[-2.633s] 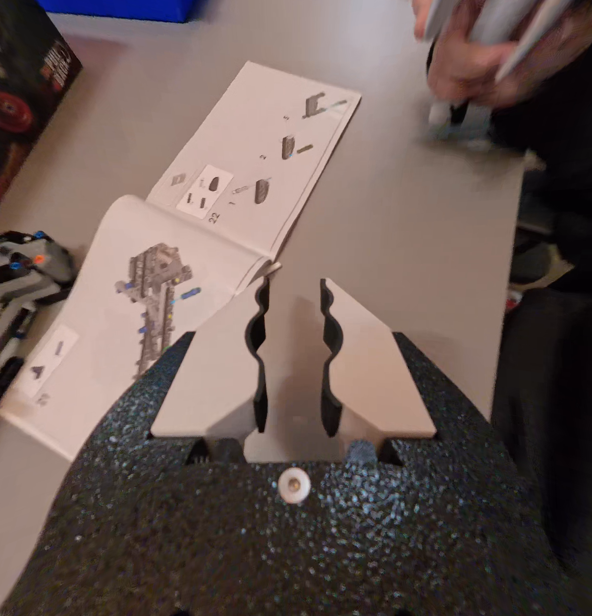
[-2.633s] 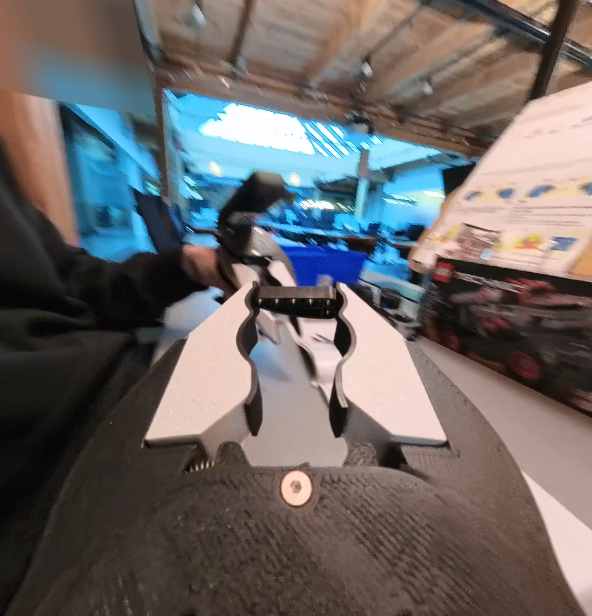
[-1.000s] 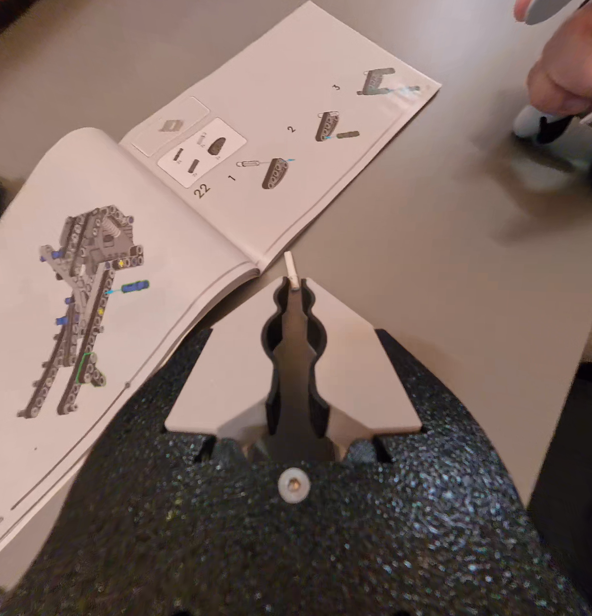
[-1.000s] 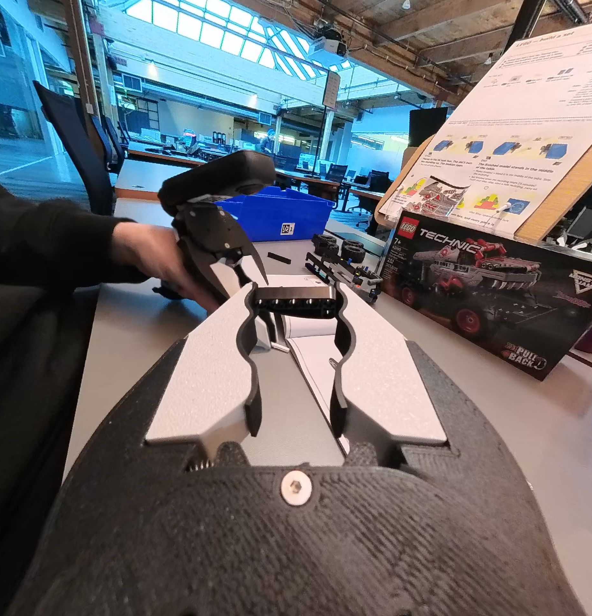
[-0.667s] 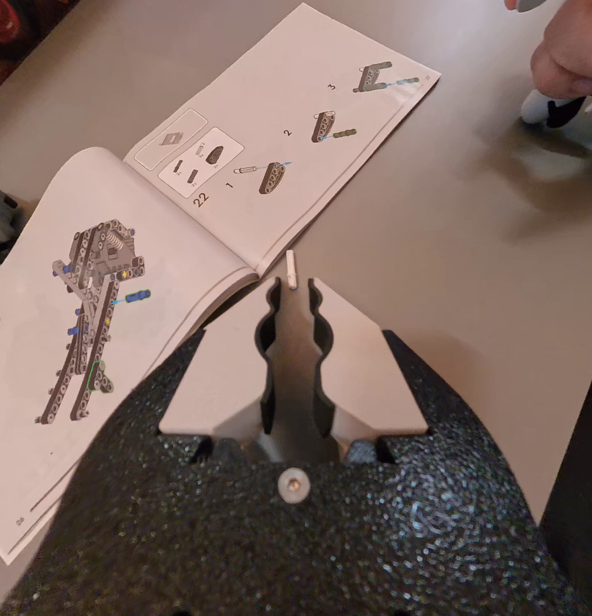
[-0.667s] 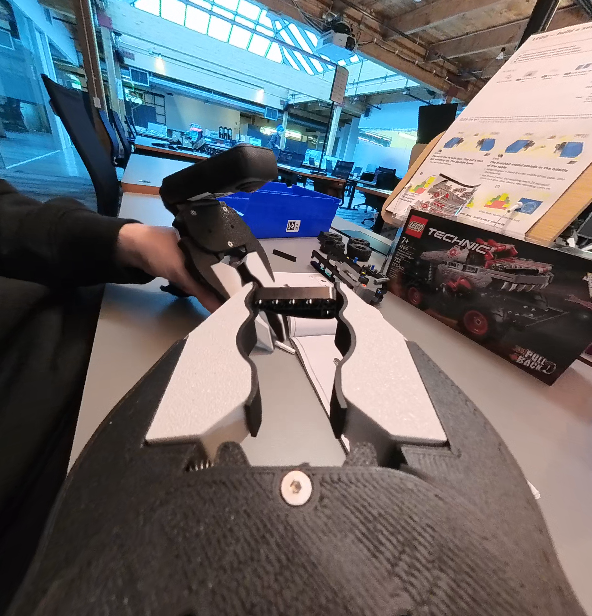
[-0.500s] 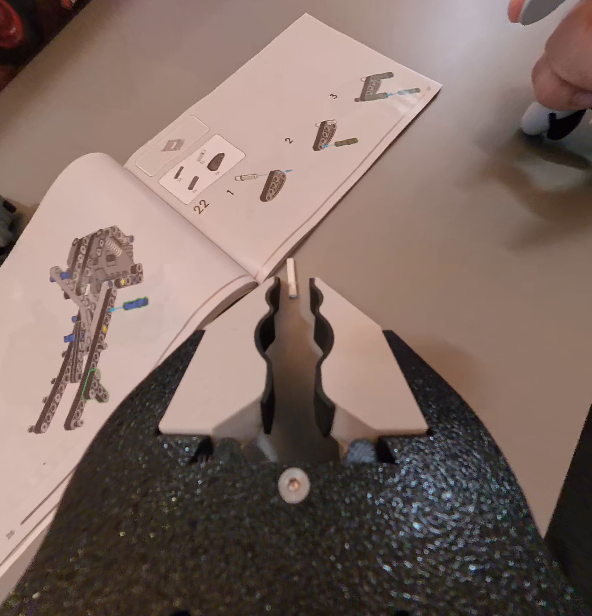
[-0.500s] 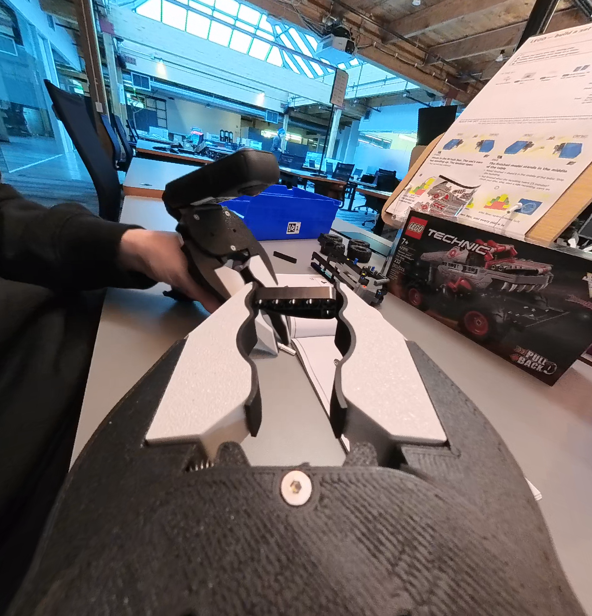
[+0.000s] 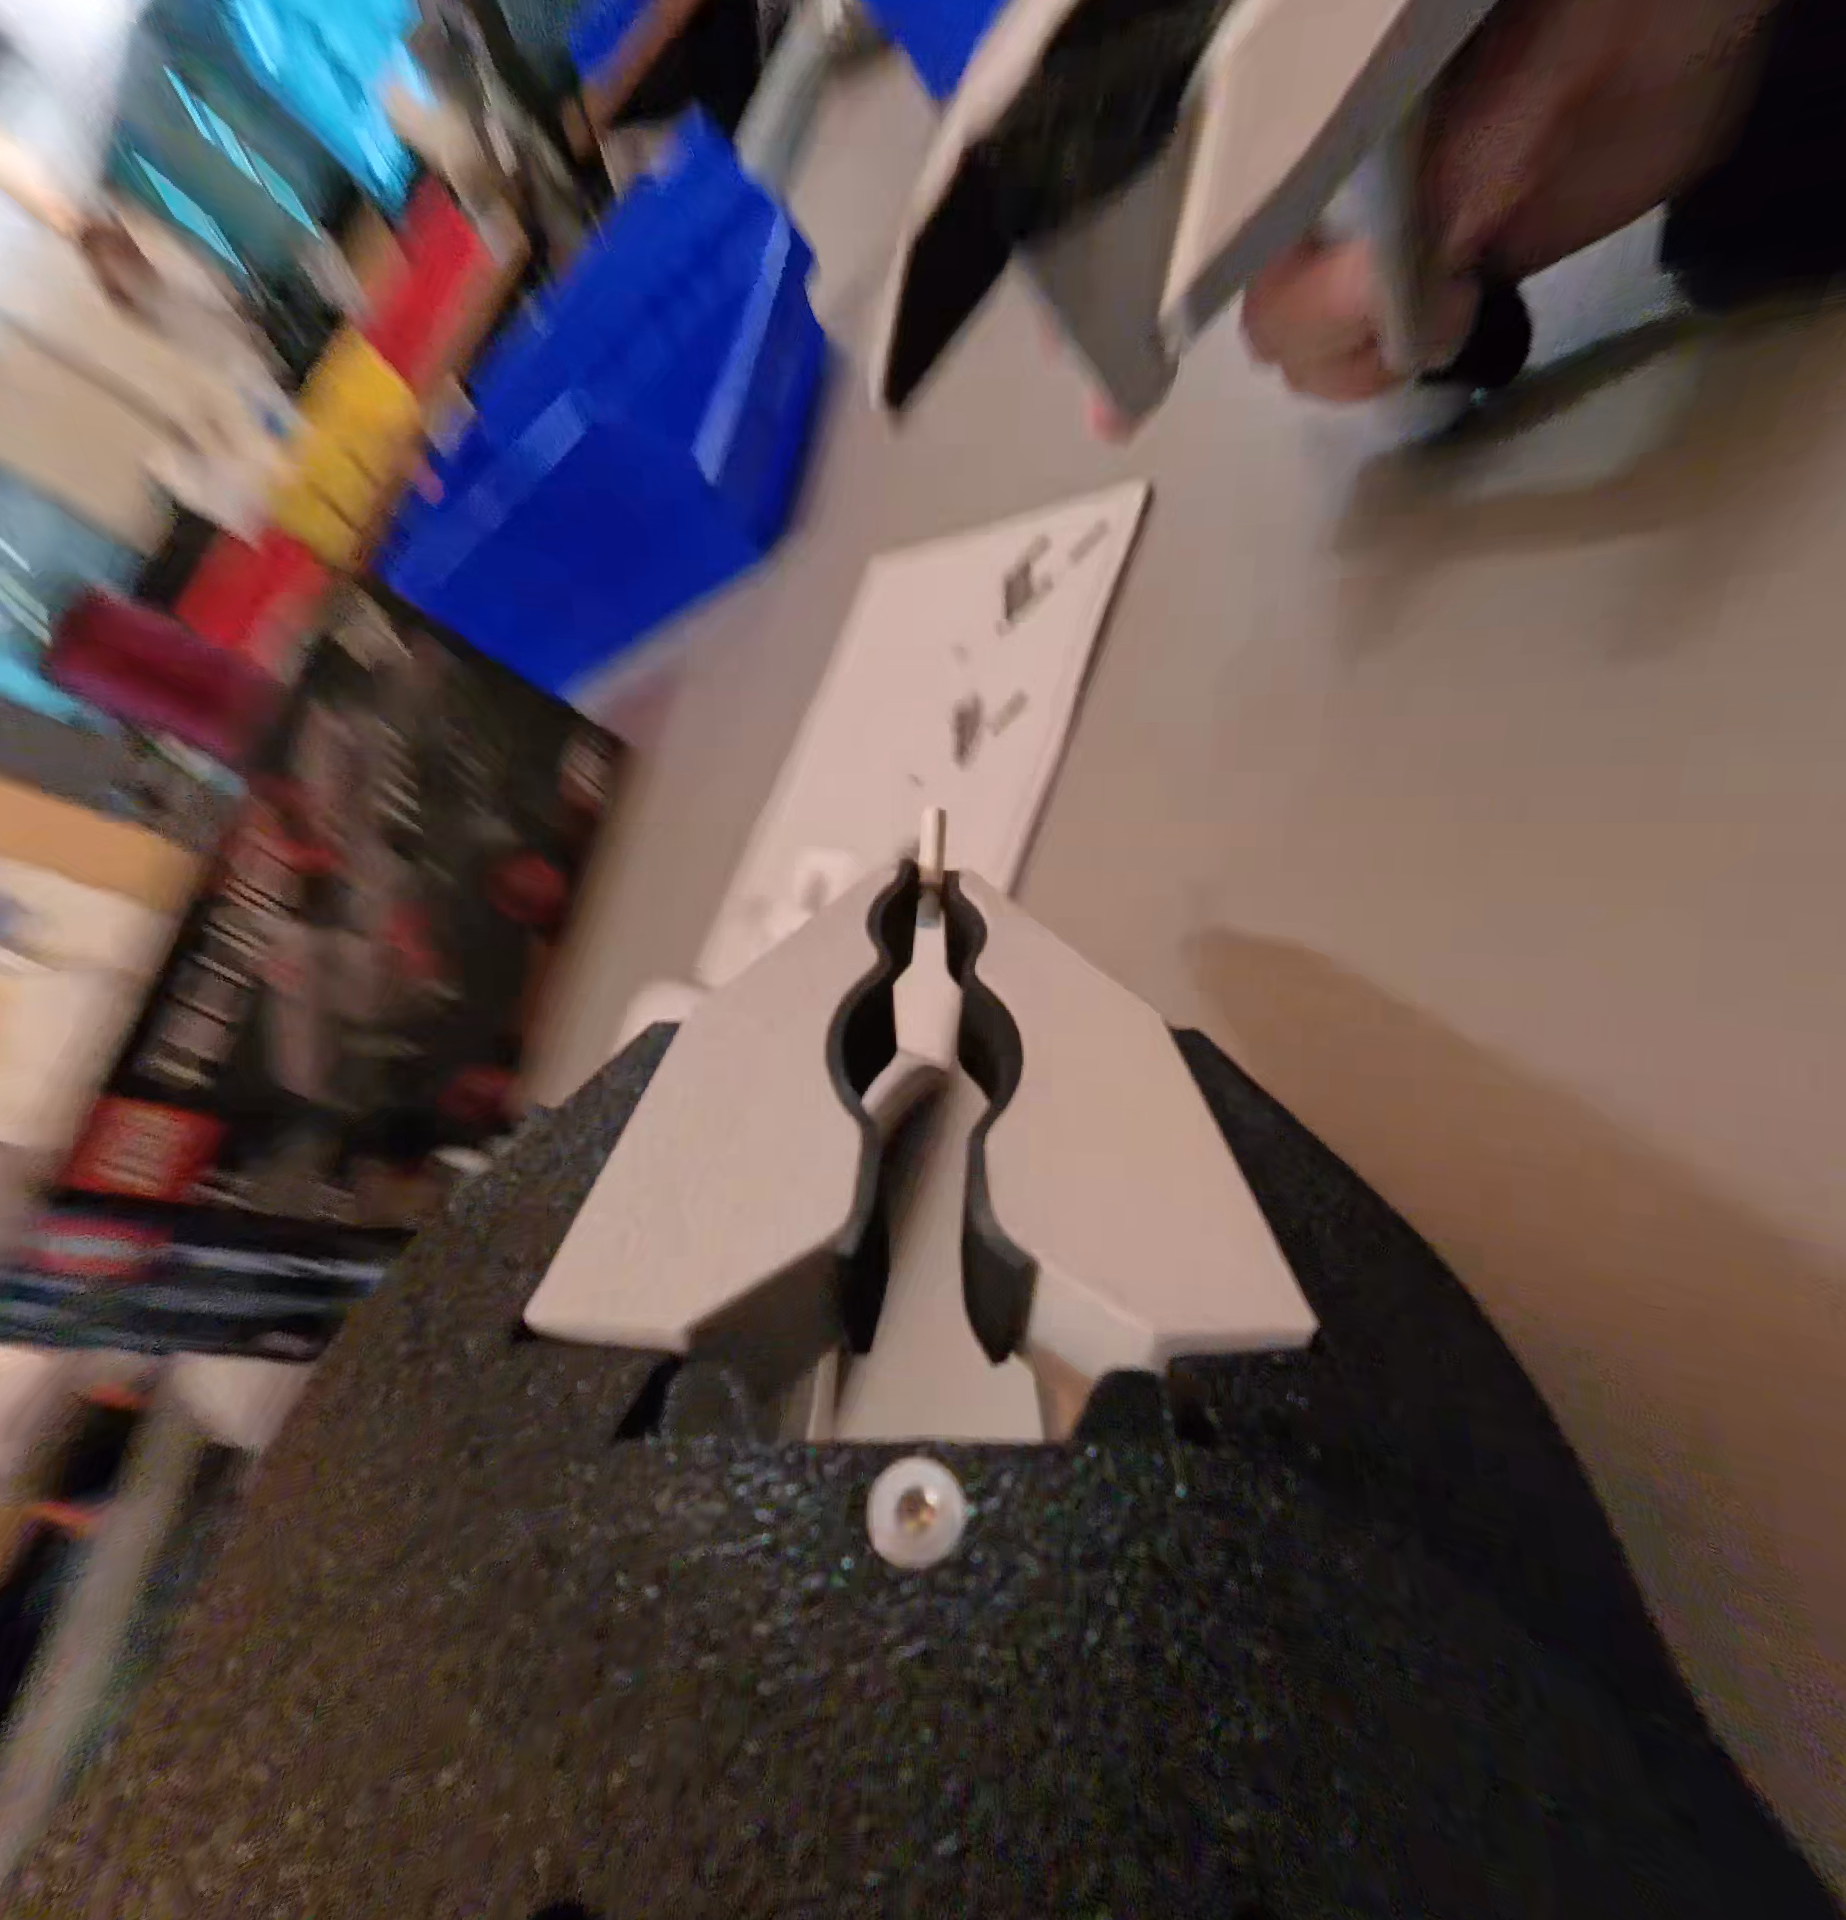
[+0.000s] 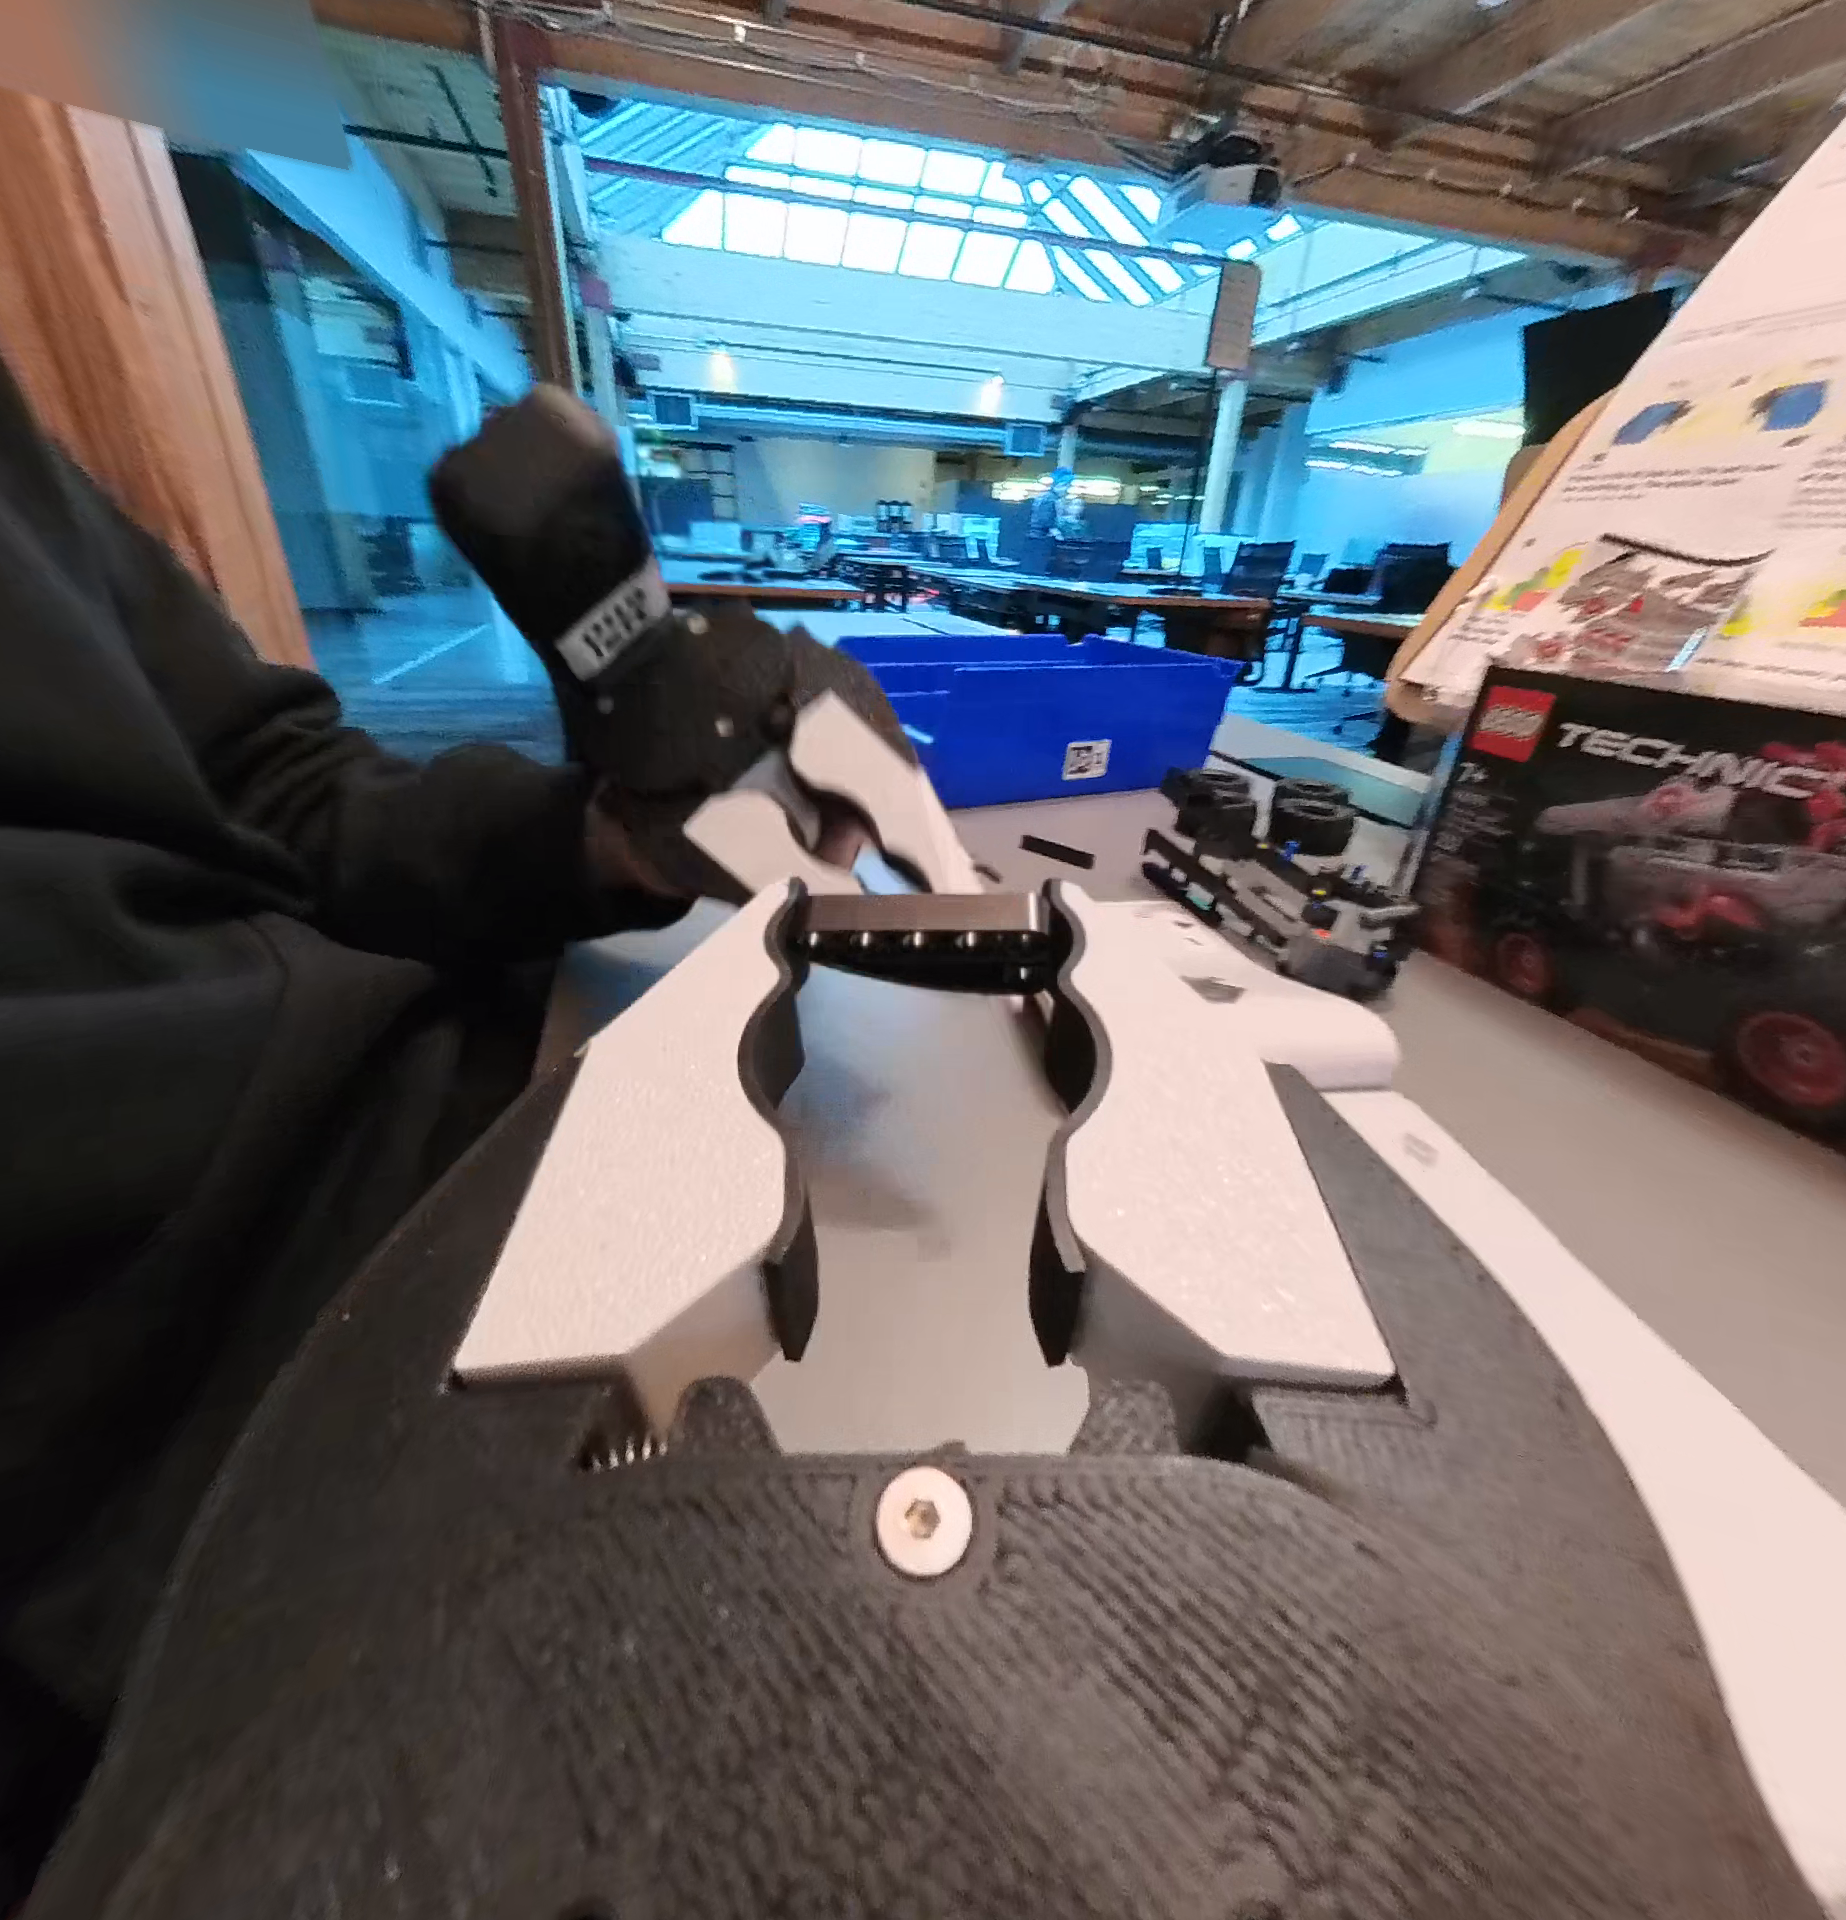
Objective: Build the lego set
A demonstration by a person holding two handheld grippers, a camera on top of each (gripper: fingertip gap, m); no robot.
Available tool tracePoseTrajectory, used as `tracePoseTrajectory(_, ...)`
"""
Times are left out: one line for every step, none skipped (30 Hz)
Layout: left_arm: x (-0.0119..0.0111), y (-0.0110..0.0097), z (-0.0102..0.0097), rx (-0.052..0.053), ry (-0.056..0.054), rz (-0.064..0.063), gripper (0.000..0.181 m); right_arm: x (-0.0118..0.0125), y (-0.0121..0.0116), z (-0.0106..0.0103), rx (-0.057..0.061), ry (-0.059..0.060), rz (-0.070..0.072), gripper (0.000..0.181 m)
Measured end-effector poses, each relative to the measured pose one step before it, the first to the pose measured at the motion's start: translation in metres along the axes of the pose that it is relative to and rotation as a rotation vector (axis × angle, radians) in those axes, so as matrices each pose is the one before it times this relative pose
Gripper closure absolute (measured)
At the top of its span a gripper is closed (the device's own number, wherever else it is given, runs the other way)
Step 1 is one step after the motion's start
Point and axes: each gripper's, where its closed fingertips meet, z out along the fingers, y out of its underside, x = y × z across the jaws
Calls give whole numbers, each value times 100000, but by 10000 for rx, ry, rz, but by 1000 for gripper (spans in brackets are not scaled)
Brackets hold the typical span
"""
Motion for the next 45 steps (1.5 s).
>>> tracePoseTrajectory(-742,-1433,-1280,494,-428,1151,179,-255,36,333,1,-172,83,139)
tracePoseTrajectory(-672,-1427,-1174,404,-379,1175,179,-273,-5,412,34,-179,52,139)
tracePoseTrajectory(-633,-1153,-928,171,-350,1097,179,-243,34,487,14,-164,39,139)
tracePoseTrajectory(-685,-574,-636,-200,-372,959,179,-74,38,559,9,-24,-74,139)
tracePoseTrajectory(-430,-288,-454,-284,-235,952,179,-154,81,631,-20,-23,-179,139)
tracePoseTrajectory(-271,-356,-410,-132,-179,879,179,-260,156,718,-87,-91,-126,139)
tracePoseTrajectory(-38,-326,-338,-51,-32,665,179,-293,140,764,-95,-97,-138,139)
tracePoseTrajectory(289,-128,-187,-91,160,496,180,-332,106,762,-85,-94,-180,139)
tracePoseTrajectory(390,5,-88,-77,140,479,179,-441,59,726,-56,-192,-78,138)
tracePoseTrajectory(348,181,-23,-129,58,454,179,-342,23,670,-77,-142,-32,138)
tracePoseTrajectory(396,263,6,-155,113,318,179,-226,120,555,-142,-83,-108,138)
tracePoseTrajectory(263,50,-45,1,52,173,180,-261,209,578,-144,-120,-55,138)
tracePoseTrajectory(134,-82,-112,95,-11,62,180,-199,34,355,-83,-98,31,138)
tracePoseTrajectory(154,79,-89,-3,63,-14,179,-125,-31,274,-11,-59,40,138)
tracePoseTrajectory(-26,107,-105,-1,-34,14,179,-276,-41,206,29,-179,104,138)
tracePoseTrajectory(-56,29,-116,49,-30,-20,180,-119,-70,154,74,-96,126,138)
tracePoseTrajectory(25,41,-65,40,54,-95,179,-82,-50,104,55,-53,85,139)
tracePoseTrajectory(-48,-20,-41,67,-18,-50,179,-170,-6,217,47,-103,92,138)
tracePoseTrajectory(-15,30,-56,19,-10,29,179,-88,-94,136,72,-53,87,138)
tracePoseTrajectory(1,26,-45,11,4,57,179,-48,-2,122,7,-26,59,138)
tracePoseTrajectory(64,37,-20,0,32,40,179,-58,112,98,-39,-38,34,138)
tracePoseTrajectory(56,-4,-29,21,17,62,179,-47,18,51,-10,-40,24,138)
tracePoseTrajectory(84,-20,-35,17,32,80,179,-52,106,46,-45,-26,28,139)
tracePoseTrajectory(49,5,-19,-3,27,51,179,-73,49,52,-13,-31,6,138)
tracePoseTrajectory(25,-1,-16,-4,12,37,179,-35,-19,67,21,-6,2,139)
tracePoseTrajectory(15,15,-16,-6,9,46,179,-55,-17,64,11,-9,-17,138)
tracePoseTrajectory(-27,78,-16,-47,-7,34,179,19,118,-33,-69,-6,5,138)
tracePoseTrajectory(-164,16,-61,6,-56,3,180,255,437,-438,-183,46,-18,138)
tracePoseTrajectory(-169,-76,-78,53,-23,-57,180,36,119,-97,-64,14,-19,138)
tracePoseTrajectory(-90,-197,-59,114,29,-62,180,-69,0,289,36,-40,-34,138)
tracePoseTrajectory(1,-109,13,51,50,0,180,-69,18,140,-21,-20,9,138)
tracePoseTrajectory(27,69,53,-46,48,113,179,63,50,37,-26,19,13,138)
tracePoseTrajectory(8,50,23,-18,38,81,179,-16,-9,2,22,-32,-2,138)
tracePoseTrajectory(-24,-33,19,42,30,-3,179,-89,-13,-8,29,-41,9,138)
tracePoseTrajectory(20,-9,24,23,48,-9,179,-24,-53,-56,42,16,-5,138)
tracePoseTrajectory(87,63,37,-18,80,48,179,-26,-126,-109,74,-13,18,138)
tracePoseTrajectory(-15,40,-14,-15,-18,64,179,-85,-208,-45,175,-53,57,138)
tracePoseTrajectory(-6,-98,-38,64,-19,4,179,-19,-147,28,87,-77,43,139)
tracePoseTrajectory(41,-75,-8,19,9,-21,179,-61,129,34,-96,-34,10,139)
tracePoseTrajectory(62,-5,21,-3,-7,81,179,0,149,3,-85,6,-36,139)
tracePoseTrajectory(34,-9,24,11,-17,61,179,-8,3,-35,-15,-18,29,139)
tracePoseTrajectory(40,-21,1,27,40,4,179,-33,-4,-2,-24,-42,41,139)
tracePoseTrajectory(56,-31,-10,31,78,32,179,-31,57,-68,-42,-13,-4,139)
tracePoseTrajectory(6,-48,-15,50,21,104,179,-84,-7,56,-17,-26,-4,139)
tracePoseTrajectory(49,-41,-20,41,44,163,179,-1,1,69,-61,-38,40,139)
